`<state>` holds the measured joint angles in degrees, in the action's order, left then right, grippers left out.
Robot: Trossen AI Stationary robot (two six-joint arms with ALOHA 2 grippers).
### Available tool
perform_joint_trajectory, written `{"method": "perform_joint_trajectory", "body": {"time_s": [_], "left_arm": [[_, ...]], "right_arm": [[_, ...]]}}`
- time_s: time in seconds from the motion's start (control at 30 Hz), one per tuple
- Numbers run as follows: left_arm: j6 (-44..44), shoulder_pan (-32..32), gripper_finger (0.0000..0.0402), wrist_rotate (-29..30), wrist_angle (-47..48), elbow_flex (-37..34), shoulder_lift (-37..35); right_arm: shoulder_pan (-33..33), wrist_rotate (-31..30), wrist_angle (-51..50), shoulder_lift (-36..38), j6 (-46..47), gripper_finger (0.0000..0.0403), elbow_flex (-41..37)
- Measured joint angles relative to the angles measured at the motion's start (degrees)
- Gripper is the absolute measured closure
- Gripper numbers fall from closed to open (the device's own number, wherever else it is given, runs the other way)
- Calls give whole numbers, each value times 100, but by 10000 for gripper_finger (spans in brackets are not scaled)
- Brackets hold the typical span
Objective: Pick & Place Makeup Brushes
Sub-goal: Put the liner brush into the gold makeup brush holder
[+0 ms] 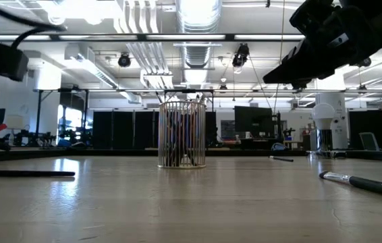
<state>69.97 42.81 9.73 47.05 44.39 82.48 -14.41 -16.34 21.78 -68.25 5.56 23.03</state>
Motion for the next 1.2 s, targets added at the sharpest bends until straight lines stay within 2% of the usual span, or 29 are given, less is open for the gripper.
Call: {"method": "perform_joint_trajectory", "body": {"time_s": [0.17, 0.5, 0.87, 1.13, 1.2], "left_arm": [[-215, -14, 289, 323, -388, -342, 0], [-488, -28, 294, 325, -904, -792, -26], [-543, -37, 390, 107, -991, -794, -19], [-514, -102, 400, -50, -908, -588, -58], [-488, -162, 401, -321, -1085, -449, -113]], "right_arm": [[0, -2, 47, 0, 0, 394, 0], [0, -2, 174, 0, 22, 394, -2], [0, 7, 299, 0, 4, 394, -4], [-20, 33, 300, 0, 8, 394, -4], [-38, 33, 295, 0, 24, 394, -3]]}}
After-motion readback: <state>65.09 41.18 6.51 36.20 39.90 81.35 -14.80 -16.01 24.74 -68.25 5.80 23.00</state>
